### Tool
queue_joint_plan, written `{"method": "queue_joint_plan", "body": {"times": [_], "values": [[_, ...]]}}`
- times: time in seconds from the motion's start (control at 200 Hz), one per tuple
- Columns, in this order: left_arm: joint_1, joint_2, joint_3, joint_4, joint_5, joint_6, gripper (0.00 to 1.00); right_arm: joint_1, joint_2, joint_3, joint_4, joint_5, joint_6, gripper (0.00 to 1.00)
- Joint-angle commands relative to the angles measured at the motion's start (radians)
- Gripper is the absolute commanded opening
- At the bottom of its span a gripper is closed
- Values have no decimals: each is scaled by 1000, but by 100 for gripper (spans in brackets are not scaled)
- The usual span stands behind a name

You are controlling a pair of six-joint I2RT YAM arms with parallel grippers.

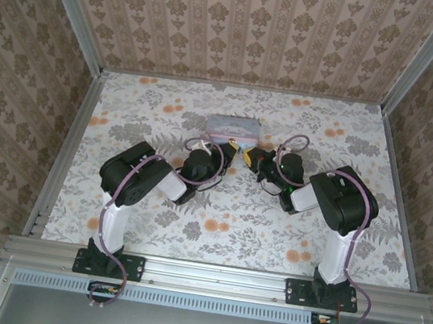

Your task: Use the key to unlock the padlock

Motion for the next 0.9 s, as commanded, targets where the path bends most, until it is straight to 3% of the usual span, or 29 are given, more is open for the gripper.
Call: {"method": "queue_joint_plan", "body": {"times": [0.0,0.415,0.61,0.895], "values": [[-95,33,62,40,284,-12,0,135,-73,108,112,-167,13,0],[-92,27,31,41,278,-1,0,56,-9,49,114,-172,-47,0],[-70,39,2,40,269,27,0,26,-42,1,106,-173,-88,41],[-21,64,-25,38,279,67,0,-9,-103,-109,25,-190,-194,63]]}}
